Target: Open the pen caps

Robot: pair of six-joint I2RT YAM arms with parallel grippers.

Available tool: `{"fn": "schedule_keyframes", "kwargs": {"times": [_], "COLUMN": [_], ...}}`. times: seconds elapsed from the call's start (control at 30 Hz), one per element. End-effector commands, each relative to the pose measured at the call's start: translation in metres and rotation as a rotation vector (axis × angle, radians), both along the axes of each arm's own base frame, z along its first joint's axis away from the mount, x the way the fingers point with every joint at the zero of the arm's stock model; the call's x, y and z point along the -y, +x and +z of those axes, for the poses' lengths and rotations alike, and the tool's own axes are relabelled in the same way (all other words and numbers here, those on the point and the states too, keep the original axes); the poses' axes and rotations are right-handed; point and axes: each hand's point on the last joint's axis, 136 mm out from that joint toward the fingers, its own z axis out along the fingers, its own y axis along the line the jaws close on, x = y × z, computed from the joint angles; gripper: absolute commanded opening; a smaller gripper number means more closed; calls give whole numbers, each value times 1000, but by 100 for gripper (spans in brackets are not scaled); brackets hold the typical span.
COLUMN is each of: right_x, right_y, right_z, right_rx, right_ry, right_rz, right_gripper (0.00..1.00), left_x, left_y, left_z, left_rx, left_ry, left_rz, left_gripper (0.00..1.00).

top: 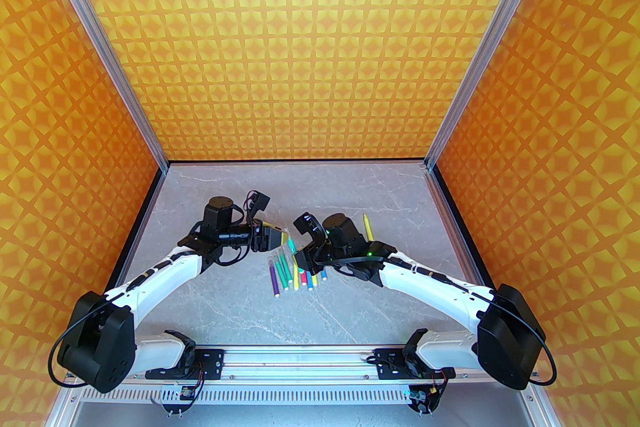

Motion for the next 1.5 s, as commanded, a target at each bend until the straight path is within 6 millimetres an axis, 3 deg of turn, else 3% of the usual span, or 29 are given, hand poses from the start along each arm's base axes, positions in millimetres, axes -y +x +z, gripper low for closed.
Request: {"fn": "schedule_keyframes", "kwargs": {"times": [0.0, 0.33, 1.3, 1.4, 1.47], "right_x": [-1, -1, 8, 7, 6], "right_y": [-4, -6, -5, -4, -3], "right_z": [8, 8, 8, 7, 8], "right_rx": [24, 28, 61, 59, 63], "right_ry": [29, 25, -3, 2, 9], "right_rz": [31, 44, 15, 14, 12], "right_gripper": [0, 0, 0, 5, 14], "left_x": [9, 18, 26, 26, 26], "left_y": [1, 0, -5, -6, -7], "left_z": [13, 13, 12, 13, 13], "left_rx": [14, 1, -12, -13, -12], "left_ry": [-30, -26, -18, -18, -19], "left_rz": [-32, -52, -83, -83, -84], "left_gripper": [58, 52, 21, 18, 15]}}
